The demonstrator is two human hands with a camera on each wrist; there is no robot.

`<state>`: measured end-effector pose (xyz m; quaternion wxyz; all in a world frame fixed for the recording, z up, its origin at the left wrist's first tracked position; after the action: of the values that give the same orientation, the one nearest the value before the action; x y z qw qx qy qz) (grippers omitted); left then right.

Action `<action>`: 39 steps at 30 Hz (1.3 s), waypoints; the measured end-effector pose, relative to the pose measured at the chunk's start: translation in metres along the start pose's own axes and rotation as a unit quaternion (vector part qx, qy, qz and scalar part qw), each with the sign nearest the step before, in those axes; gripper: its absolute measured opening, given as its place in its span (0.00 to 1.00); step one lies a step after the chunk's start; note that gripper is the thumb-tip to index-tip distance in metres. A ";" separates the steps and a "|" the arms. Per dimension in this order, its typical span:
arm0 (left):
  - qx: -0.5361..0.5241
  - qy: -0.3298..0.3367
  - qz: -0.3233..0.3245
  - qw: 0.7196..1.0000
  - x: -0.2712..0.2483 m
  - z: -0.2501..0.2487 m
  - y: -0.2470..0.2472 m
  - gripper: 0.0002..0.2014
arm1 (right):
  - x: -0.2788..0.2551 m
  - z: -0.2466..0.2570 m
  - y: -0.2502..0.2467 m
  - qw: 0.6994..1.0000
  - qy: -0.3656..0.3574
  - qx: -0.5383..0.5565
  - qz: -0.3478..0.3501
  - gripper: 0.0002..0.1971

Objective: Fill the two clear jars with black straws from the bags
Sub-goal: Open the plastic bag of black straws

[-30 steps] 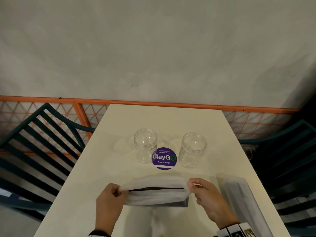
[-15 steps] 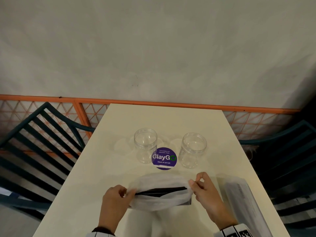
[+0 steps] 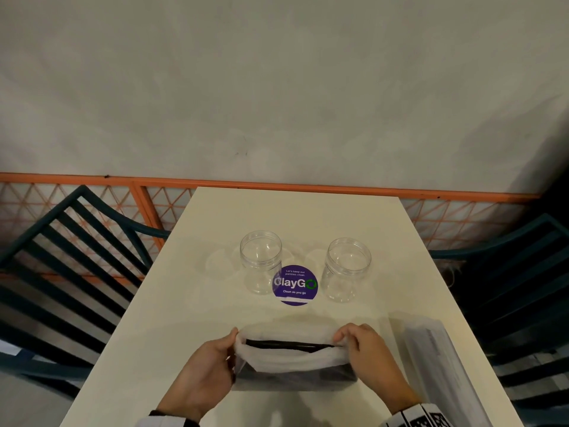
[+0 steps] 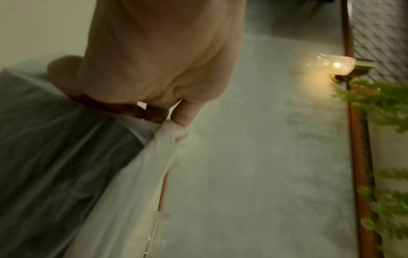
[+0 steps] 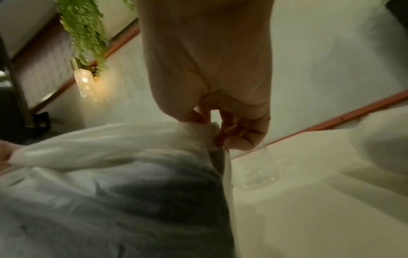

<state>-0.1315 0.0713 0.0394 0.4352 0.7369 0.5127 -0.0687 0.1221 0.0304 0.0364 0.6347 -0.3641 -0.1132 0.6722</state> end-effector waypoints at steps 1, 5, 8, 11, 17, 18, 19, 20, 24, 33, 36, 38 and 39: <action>0.013 0.006 0.001 1.000 0.001 -0.001 0.002 0.19 | -0.001 0.004 0.002 1.000 -0.003 -0.023 0.007 0.10; 0.175 0.048 -0.008 0.983 -0.005 -0.010 0.013 0.04 | -0.004 0.015 0.009 0.998 -0.004 -0.064 0.027 0.08; 0.241 0.065 -0.071 0.966 -0.002 -0.012 0.007 0.06 | -0.006 0.017 0.003 0.999 -0.010 -0.030 0.007 0.12; 0.289 0.103 -0.185 0.934 0.000 -0.011 0.001 0.06 | -0.009 0.021 -0.004 0.998 -0.042 0.009 -0.048 0.16; 0.477 0.210 -0.221 0.824 0.000 -0.008 0.011 0.13 | -0.010 0.012 -0.006 0.998 -0.048 0.003 -0.047 0.25; 0.518 0.231 -0.199 0.799 0.001 -0.005 0.015 0.18 | -0.010 0.011 -0.002 0.999 -0.046 -0.014 -0.016 0.26; 0.544 0.253 -0.180 0.779 0.003 -0.002 0.016 0.24 | -0.009 0.011 0.001 0.998 -0.046 -0.033 0.009 0.26; 0.560 0.267 -0.172 0.765 0.006 0.000 0.016 0.28 | -0.008 0.012 0.004 0.997 -0.050 -0.054 0.027 0.25; 0.583 0.252 -0.197 0.747 0.021 0.007 0.006 0.29 | -0.009 0.017 0.011 0.989 -0.063 -0.113 0.065 0.18; 0.566 0.213 -0.195 0.772 0.010 0.002 0.007 0.26 | -0.016 0.027 0.013 0.981 -0.068 -0.180 0.025 0.21; 0.557 0.214 -0.157 0.787 0.008 0.000 0.008 0.32 | -0.013 0.020 0.009 0.987 -0.050 -0.150 0.001 0.15; 0.563 0.205 -0.145 0.787 0.006 -0.001 0.011 0.32 | -0.012 0.015 0.008 0.987 -0.045 -0.154 -0.001 0.13; 0.568 0.197 -0.139 0.787 0.004 -0.001 0.012 0.31 | -0.011 0.016 0.006 0.985 -0.044 -0.167 -0.010 0.13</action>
<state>-0.1199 0.0736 0.0450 -0.1874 0.7694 0.5523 -0.2606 0.1069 0.0241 0.0480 0.5657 -0.4337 -0.2553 0.6532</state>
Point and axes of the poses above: each hand's wrist, its own x-axis towards the middle knuckle, its own y-axis out of the palm, z = x × y, the point moved 3 cm from there along x, towards the middle knuckle, and after that the axes turned 12 degrees about z, right-handed, at the moved point
